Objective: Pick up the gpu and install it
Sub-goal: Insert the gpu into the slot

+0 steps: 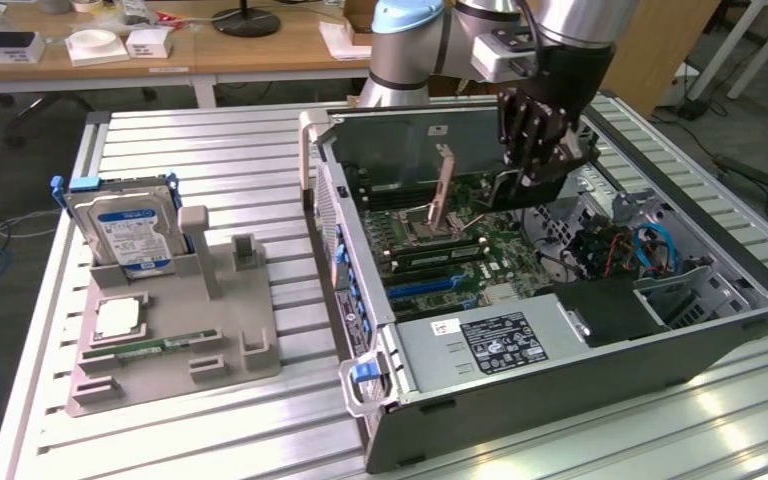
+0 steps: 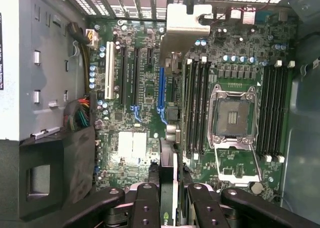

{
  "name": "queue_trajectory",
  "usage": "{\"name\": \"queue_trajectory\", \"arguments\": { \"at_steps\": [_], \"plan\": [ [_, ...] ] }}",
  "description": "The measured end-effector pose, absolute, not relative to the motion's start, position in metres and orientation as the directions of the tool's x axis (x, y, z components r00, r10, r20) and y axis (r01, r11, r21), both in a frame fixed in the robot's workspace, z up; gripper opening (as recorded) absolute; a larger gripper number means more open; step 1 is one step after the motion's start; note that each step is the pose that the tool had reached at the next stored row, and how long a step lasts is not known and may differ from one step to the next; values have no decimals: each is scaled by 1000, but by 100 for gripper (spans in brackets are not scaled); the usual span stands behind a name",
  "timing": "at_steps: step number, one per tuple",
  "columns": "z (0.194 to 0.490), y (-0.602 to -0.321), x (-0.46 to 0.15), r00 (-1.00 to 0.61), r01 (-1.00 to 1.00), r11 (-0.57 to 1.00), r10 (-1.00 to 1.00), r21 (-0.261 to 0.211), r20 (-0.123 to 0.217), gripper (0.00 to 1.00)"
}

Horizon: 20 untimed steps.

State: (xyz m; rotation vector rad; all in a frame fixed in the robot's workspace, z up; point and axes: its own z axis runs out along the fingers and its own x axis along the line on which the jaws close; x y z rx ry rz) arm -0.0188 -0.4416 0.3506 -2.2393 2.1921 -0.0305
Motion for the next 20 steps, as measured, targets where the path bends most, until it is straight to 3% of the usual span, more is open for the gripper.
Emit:
{"name": "queue_trajectory", "arguments": {
  "at_steps": [20],
  "plan": [
    [345, -442, -24, -6, -1000, 6, -1000, -19, 9, 26]
  ]
}}
